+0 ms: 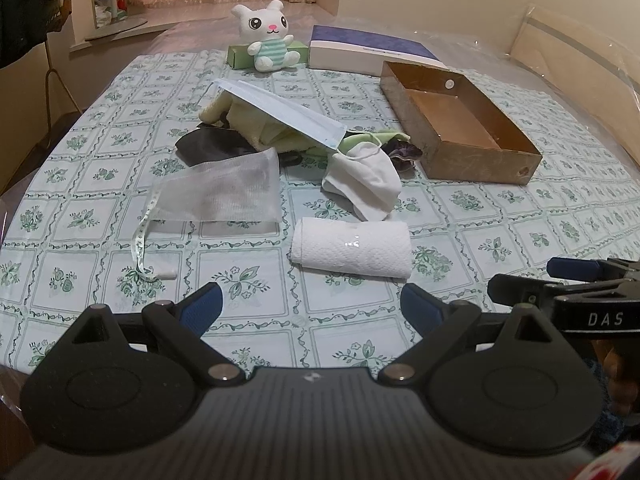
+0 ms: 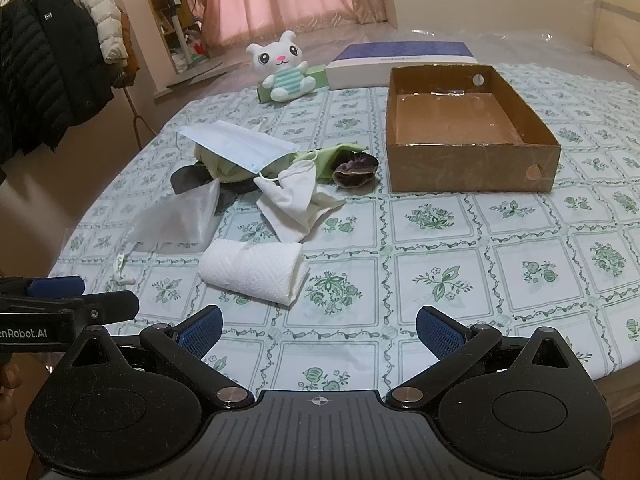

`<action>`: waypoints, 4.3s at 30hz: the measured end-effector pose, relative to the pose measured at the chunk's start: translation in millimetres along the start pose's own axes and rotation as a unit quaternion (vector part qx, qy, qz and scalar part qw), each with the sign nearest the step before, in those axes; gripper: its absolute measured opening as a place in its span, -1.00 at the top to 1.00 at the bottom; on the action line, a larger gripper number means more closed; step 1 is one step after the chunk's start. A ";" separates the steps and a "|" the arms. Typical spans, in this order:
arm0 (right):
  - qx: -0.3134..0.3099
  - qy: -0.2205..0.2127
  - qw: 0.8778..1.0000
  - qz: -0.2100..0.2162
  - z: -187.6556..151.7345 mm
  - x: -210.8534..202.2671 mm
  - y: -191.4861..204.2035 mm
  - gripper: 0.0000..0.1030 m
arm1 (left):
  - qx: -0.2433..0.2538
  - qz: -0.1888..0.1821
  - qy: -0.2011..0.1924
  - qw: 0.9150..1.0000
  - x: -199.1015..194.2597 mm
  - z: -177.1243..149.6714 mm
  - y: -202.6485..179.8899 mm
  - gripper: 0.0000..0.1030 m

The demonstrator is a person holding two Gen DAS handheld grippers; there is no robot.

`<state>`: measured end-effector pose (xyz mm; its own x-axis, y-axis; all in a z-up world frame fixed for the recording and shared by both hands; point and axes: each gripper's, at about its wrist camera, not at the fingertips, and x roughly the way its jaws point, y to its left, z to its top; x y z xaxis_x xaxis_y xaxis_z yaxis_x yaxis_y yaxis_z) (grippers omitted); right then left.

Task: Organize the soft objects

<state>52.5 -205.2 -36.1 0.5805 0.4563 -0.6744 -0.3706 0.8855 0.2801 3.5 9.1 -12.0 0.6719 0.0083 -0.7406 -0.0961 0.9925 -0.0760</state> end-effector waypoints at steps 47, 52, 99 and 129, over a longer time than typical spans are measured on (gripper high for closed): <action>-0.037 -0.015 0.999 0.025 47.9 90.8 0.8 -0.99 | 0.200 0.166 -0.039 0.965 118.9 11.0 49.4 -0.55; -0.037 -0.010 0.999 0.020 50.4 101.6 0.1 -0.99 | 0.228 0.176 -0.042 0.957 136.5 12.5 52.6 -0.28; -0.352 -0.155 0.923 0.001 96.9 197.8 73.4 1.00 | -0.052 0.069 -0.008 0.996 107.3 88.2 136.5 0.87; -0.085 -0.187 0.977 0.061 169.9 56.0 -32.5 1.00 | -0.007 -0.035 -0.072 0.997 80.8 176.8 47.4 0.99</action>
<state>220.2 -193.6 33.1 0.7377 0.5851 -0.3367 -0.5497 0.8102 0.2036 183.1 78.4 42.6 0.7754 -0.0430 -0.6301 -0.0542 0.9895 -0.1342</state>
